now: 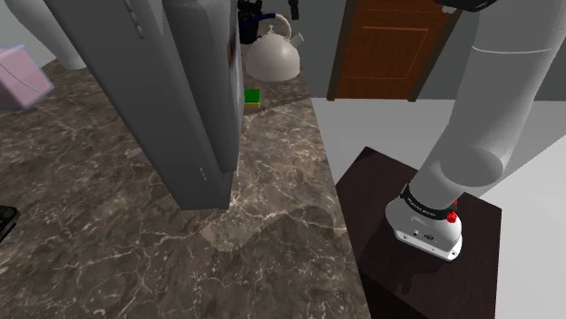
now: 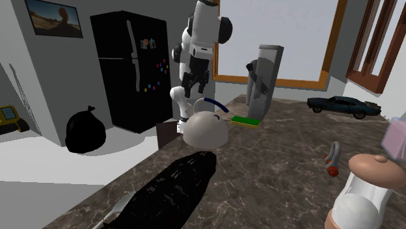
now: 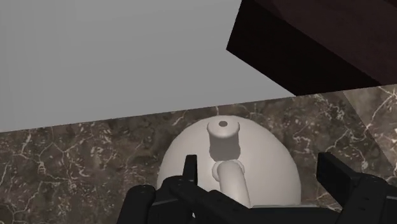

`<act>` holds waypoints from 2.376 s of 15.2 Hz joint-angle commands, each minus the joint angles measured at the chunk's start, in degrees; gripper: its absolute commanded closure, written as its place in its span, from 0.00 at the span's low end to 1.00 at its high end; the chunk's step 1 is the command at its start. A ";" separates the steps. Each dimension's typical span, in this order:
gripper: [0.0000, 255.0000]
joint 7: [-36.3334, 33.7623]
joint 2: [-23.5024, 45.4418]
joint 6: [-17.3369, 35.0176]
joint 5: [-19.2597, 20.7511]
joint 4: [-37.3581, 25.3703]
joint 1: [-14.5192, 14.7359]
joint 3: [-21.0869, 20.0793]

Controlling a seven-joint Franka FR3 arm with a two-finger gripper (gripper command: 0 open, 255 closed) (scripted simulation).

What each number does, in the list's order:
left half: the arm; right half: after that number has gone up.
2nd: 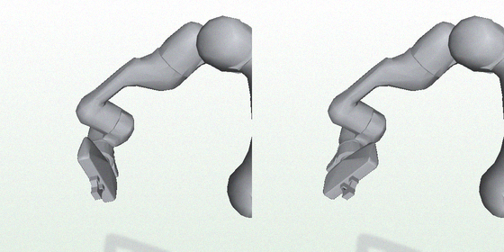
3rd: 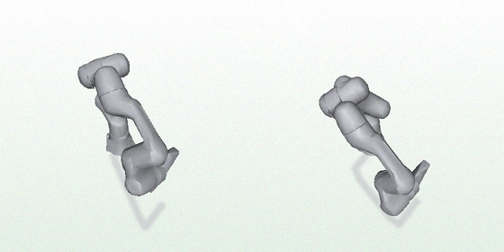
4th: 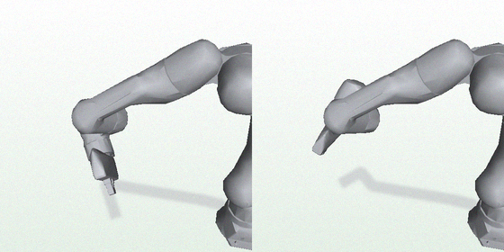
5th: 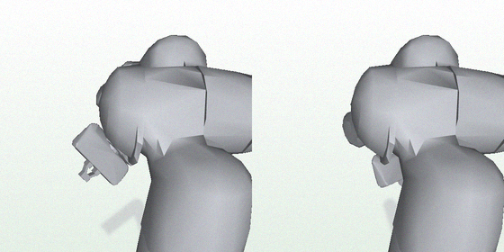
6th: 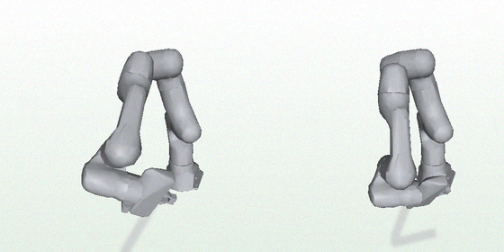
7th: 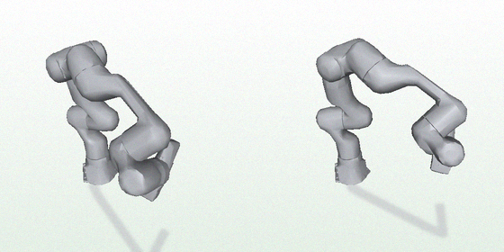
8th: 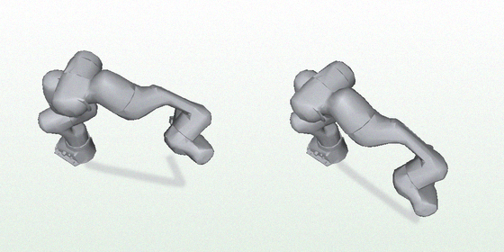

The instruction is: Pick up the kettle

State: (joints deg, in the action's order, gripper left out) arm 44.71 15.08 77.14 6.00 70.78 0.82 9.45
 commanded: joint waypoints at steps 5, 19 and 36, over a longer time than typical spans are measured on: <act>0.00 2.72 3.70 1.38 0.66 -1.46 -0.30 -0.18; 1.00 2.29 2.66 4.65 0.75 2.87 -0.22 -0.21; 1.00 4.99 10.84 -11.73 0.04 -21.84 -1.35 0.12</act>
State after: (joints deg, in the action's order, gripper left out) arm 49.65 25.61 66.07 6.06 49.98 -0.53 9.57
